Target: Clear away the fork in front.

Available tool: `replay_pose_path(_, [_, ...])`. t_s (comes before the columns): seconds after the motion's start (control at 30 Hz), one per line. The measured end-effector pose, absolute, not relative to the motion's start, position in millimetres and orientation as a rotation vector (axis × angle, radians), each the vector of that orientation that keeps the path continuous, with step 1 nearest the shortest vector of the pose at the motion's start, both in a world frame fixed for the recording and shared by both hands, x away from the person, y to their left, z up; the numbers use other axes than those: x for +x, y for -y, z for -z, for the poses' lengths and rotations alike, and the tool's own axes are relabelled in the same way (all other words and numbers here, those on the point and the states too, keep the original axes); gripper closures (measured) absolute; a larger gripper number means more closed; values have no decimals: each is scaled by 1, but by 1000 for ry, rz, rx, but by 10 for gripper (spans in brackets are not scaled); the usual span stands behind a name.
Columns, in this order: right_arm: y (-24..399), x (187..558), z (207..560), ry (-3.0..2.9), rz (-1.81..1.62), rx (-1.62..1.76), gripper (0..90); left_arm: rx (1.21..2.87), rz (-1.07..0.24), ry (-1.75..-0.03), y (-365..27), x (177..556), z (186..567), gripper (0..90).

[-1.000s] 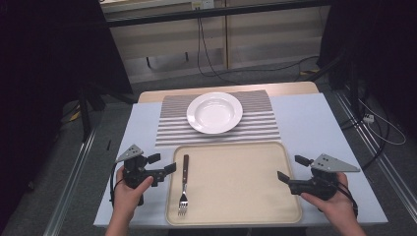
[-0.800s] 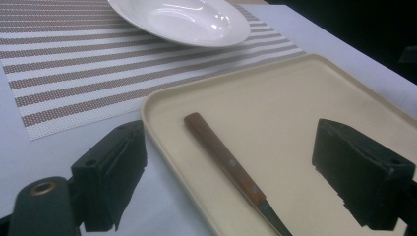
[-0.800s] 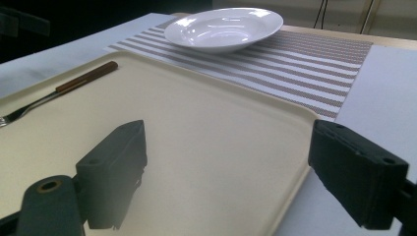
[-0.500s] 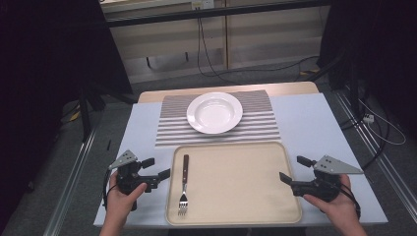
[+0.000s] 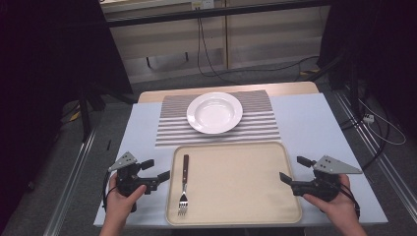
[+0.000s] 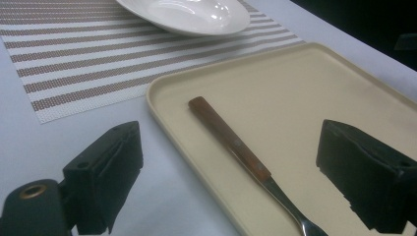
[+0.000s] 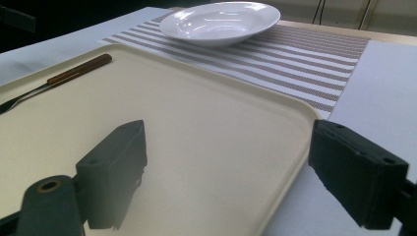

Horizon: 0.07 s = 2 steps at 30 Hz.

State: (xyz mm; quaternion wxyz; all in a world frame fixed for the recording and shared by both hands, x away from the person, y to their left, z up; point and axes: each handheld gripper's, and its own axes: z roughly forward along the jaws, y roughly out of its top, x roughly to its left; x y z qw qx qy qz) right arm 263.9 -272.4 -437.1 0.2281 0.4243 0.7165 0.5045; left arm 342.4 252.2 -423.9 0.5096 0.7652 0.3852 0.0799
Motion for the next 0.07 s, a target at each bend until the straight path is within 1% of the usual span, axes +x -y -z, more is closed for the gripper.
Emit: replay_pose_path(0.07, [272,266,438,-1975,-1391,1167,147,1850,-195,-925,-252,342,424,105])
